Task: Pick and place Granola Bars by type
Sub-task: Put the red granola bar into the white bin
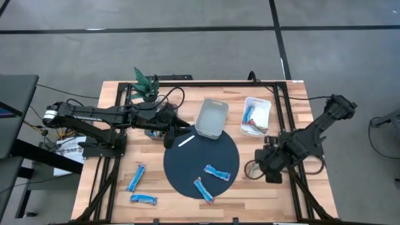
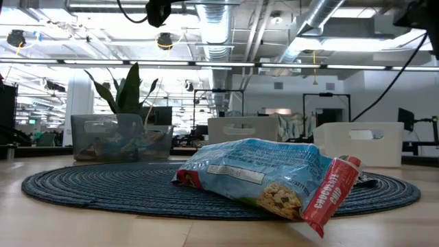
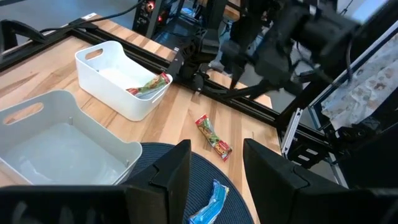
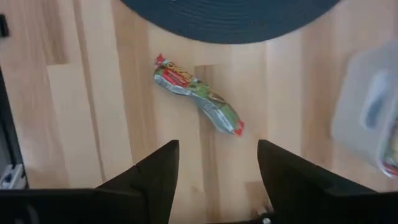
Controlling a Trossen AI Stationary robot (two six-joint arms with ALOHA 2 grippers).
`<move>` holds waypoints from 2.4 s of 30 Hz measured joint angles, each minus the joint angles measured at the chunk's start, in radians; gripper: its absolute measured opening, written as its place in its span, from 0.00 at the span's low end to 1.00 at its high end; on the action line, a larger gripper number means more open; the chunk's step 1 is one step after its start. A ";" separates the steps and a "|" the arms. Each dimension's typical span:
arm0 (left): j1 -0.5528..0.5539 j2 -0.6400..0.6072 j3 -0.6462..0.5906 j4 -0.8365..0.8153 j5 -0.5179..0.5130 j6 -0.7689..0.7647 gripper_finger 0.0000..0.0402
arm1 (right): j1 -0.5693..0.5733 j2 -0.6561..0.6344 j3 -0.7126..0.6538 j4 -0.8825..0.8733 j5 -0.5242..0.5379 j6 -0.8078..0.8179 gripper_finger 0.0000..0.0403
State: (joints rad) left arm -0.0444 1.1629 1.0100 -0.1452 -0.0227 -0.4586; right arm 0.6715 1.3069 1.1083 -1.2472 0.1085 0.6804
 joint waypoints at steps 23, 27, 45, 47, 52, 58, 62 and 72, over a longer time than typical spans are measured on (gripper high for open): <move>0.000 0.000 0.000 -0.008 0.002 0.001 0.35 | -0.059 0.405 -0.133 0.250 0.021 -0.258 0.49; 0.000 0.000 0.000 -0.008 0.002 0.001 0.35 | -0.090 0.439 -0.133 0.268 -0.039 -0.295 0.43; 0.000 0.000 0.000 -0.008 0.002 0.001 0.35 | -0.281 0.174 -0.133 0.350 -0.070 -0.158 0.06; 0.000 0.000 0.000 -0.007 0.002 0.002 0.35 | -0.325 0.106 -0.133 0.365 -0.030 -0.102 0.03; 0.000 0.000 0.000 -0.007 0.001 0.002 0.35 | -0.457 -0.051 -0.133 0.348 0.142 0.090 0.03; 0.000 0.000 0.000 -0.006 -0.001 0.002 0.35 | -0.620 -0.142 -0.133 0.212 0.274 0.275 0.05; 0.000 0.000 0.000 -0.006 -0.001 0.001 0.35 | -0.705 -0.141 -0.133 0.101 0.302 0.322 0.03; 0.000 0.000 0.000 -0.007 0.000 0.001 0.35 | -0.804 -0.107 -0.134 0.015 0.309 0.256 0.13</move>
State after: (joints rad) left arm -0.0445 1.1633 1.0101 -0.1518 -0.0231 -0.4576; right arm -0.1322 1.1997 0.9748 -1.2319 0.4178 0.9366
